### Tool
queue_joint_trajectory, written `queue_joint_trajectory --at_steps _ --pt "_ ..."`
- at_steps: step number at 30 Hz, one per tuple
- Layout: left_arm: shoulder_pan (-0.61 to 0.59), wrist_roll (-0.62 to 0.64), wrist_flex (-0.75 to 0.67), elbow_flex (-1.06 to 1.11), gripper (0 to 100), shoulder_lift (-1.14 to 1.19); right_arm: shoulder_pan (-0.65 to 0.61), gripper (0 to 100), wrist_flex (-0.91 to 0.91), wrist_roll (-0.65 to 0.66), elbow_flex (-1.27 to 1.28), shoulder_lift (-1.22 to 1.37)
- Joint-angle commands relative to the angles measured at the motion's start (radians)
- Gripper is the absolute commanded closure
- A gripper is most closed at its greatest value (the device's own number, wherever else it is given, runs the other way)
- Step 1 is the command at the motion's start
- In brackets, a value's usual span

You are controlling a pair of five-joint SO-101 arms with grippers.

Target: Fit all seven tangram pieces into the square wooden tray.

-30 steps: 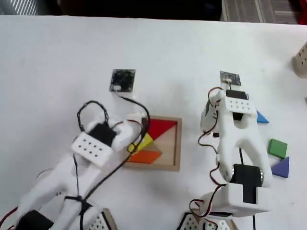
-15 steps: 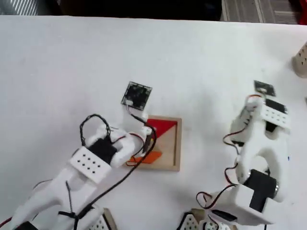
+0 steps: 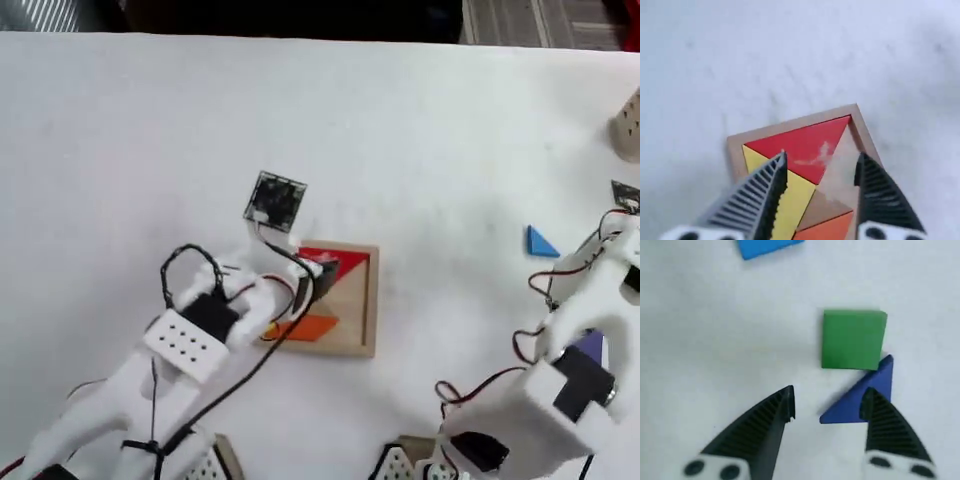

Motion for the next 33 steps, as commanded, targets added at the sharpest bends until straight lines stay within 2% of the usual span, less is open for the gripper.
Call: queue_joint_trajectory --at_steps 1,8,14,17,22,23,27,33 --pt "-0.008 -0.002 0.002 -0.014 80 -0.027 0.019 76.9 -0.010 -0.011 -0.120 0.091" --pt "-0.008 -0.002 0.002 -0.014 80 -0.027 0.030 76.9 -0.027 -0.017 -0.318 0.326" --pt "-0.008 -0.005 0.002 -0.014 80 -0.027 0.038 77.1 -0.019 -0.018 -0.379 0.372" --pt "-0.008 -0.006 0.002 -0.014 80 -0.027 0.038 82.7 -0.021 -0.011 -0.377 0.378" --pt "-0.008 -0.008 0.002 -0.014 80 -0.027 0.036 98.3 -0.022 -0.011 -0.379 0.375" --pt "-0.008 -0.008 0.002 -0.014 80 -0.027 0.036 98.4 -0.019 -0.011 -0.381 0.372" --pt "-0.033 -0.005 -0.008 -0.012 80 -0.027 0.018 98.3 0.048 -0.012 -0.382 0.326" --pt "-0.120 -0.002 -0.072 -0.012 81 -0.027 -0.059 98.1 0.249 -0.018 -0.381 0.168"
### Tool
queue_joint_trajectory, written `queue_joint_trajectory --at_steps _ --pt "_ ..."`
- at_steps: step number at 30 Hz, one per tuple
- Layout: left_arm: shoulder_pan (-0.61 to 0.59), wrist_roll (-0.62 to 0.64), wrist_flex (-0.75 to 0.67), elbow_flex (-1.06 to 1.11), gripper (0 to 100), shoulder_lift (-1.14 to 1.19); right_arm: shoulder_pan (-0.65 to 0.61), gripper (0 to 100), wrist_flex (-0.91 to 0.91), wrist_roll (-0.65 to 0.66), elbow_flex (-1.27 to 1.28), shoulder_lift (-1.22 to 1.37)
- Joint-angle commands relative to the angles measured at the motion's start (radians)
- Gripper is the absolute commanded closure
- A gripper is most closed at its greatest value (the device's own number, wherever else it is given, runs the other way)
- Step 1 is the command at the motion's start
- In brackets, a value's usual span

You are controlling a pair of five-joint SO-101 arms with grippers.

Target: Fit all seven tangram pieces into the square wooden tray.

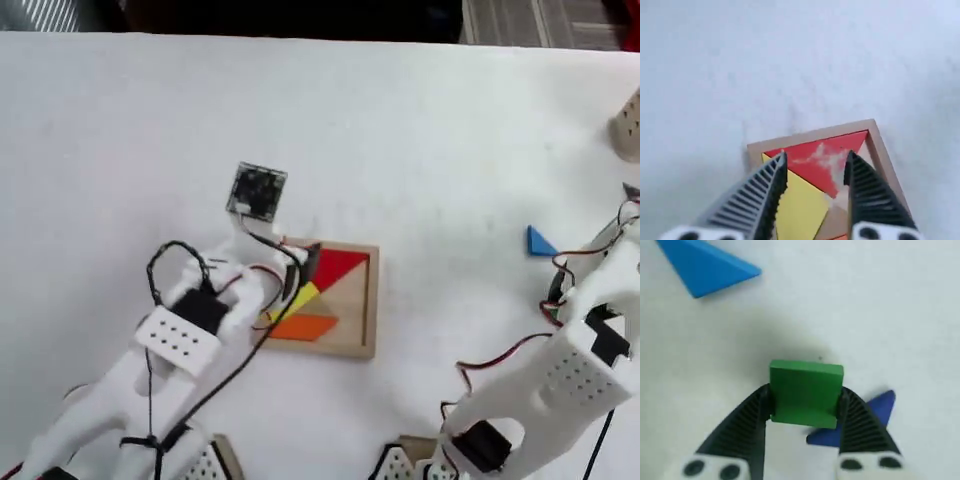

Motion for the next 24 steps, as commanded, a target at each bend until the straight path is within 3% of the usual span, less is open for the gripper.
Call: queue_joint_trajectory --at_steps 1,6,11,18,24 --pt "-0.045 -0.002 -0.032 -0.014 81 -0.027 -0.076 98.1 0.113 -0.003 -0.025 -0.150" --pt "-0.050 0.000 -0.032 -0.014 80 -0.027 -0.220 98.1 0.231 -0.015 -0.021 -0.226" --pt "-0.050 0.000 -0.029 -0.015 80 -0.027 -0.410 98.1 0.262 -0.172 -0.005 -0.236" --pt "-0.082 0.061 -0.029 -0.028 80 -0.025 -0.734 98.1 0.225 -0.301 0.130 -0.297" --pt "-0.111 0.063 -0.025 -0.041 80 -0.025 -0.900 98.1 0.113 -0.338 0.216 -0.318"
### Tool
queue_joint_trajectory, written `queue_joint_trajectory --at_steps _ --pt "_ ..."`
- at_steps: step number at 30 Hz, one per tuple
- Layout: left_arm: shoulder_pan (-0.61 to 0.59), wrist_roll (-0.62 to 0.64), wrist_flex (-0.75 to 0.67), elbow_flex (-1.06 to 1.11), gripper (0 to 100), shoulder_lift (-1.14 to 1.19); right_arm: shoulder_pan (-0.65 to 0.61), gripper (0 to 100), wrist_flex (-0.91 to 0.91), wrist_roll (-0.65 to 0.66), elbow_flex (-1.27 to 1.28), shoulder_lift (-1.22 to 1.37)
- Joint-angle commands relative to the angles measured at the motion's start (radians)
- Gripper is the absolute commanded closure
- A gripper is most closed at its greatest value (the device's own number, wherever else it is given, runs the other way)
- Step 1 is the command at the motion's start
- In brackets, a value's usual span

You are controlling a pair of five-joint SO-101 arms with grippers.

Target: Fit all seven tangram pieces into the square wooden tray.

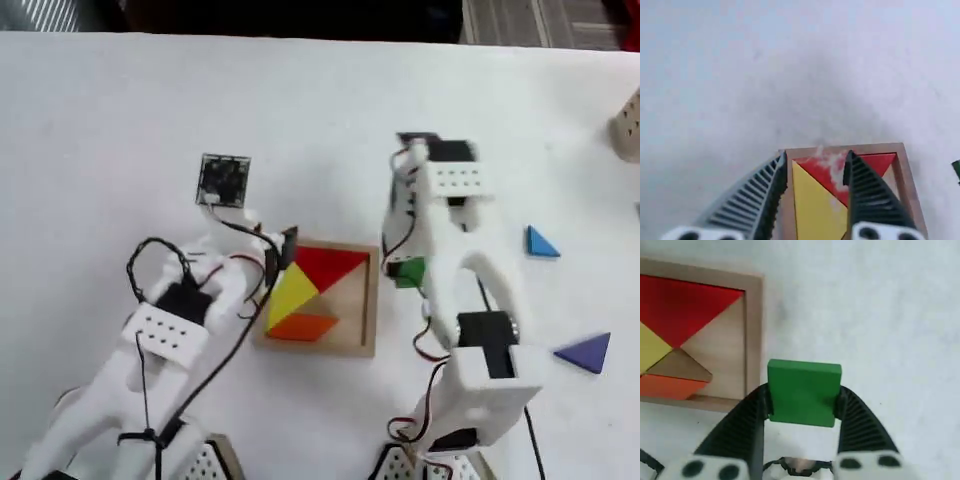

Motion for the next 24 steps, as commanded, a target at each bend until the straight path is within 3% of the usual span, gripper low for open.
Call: queue_joint_trajectory --at_steps 1,8,19,24 --pt "-0.008 0.012 -0.017 -0.041 80 -0.025 -0.088 98.1 -0.062 -0.011 0.031 -0.054" --pt "-0.010 0.012 -0.015 -0.043 80 -0.025 -0.229 98.1 -0.183 0.000 0.133 -0.054" --pt "-0.010 0.012 -0.015 -0.043 80 -0.025 -0.360 97.7 -0.252 0.229 0.166 -0.045" --pt "-0.010 0.009 -0.015 -0.041 80 -0.025 -0.386 97.6 -0.260 0.250 0.166 0.019"
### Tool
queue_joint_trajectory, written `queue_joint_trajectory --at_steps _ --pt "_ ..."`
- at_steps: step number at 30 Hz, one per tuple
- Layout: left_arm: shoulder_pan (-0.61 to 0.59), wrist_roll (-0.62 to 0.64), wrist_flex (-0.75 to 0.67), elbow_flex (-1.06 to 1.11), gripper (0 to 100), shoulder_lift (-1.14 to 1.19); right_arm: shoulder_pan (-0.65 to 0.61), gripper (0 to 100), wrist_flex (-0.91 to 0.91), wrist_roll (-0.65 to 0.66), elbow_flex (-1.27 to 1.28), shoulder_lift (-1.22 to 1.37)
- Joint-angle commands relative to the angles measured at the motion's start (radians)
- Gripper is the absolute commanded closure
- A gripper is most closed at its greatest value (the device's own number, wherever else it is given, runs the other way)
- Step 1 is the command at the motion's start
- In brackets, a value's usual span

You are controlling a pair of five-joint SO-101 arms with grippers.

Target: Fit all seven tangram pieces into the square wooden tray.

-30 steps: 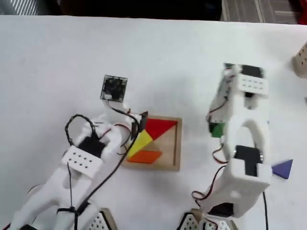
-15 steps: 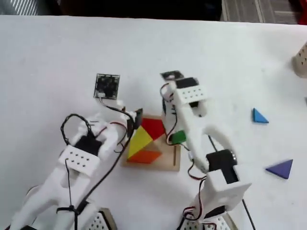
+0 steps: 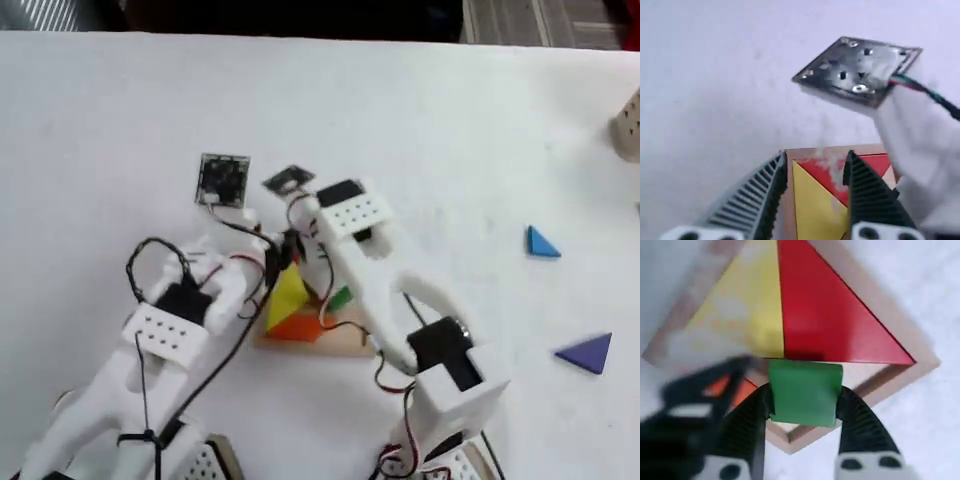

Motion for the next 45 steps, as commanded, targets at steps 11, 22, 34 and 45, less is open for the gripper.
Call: queue_joint_trajectory --at_steps 11,22,34,45 --pt "-0.008 0.005 -0.015 -0.040 80 -0.025 -0.005 67.8 0.157 0.014 -0.143 0.024" --pt "0.012 0.009 -0.015 -0.037 80 -0.025 0.219 79.6 0.300 -0.077 -0.091 -0.354" --pt "0.271 0.058 -0.015 -0.137 84 0.196 0.493 98.1 -0.067 -0.135 0.430 -0.519" --pt "0.387 0.121 -0.038 -0.479 98 0.656 0.630 98.1 -0.145 -0.135 0.508 -0.550"
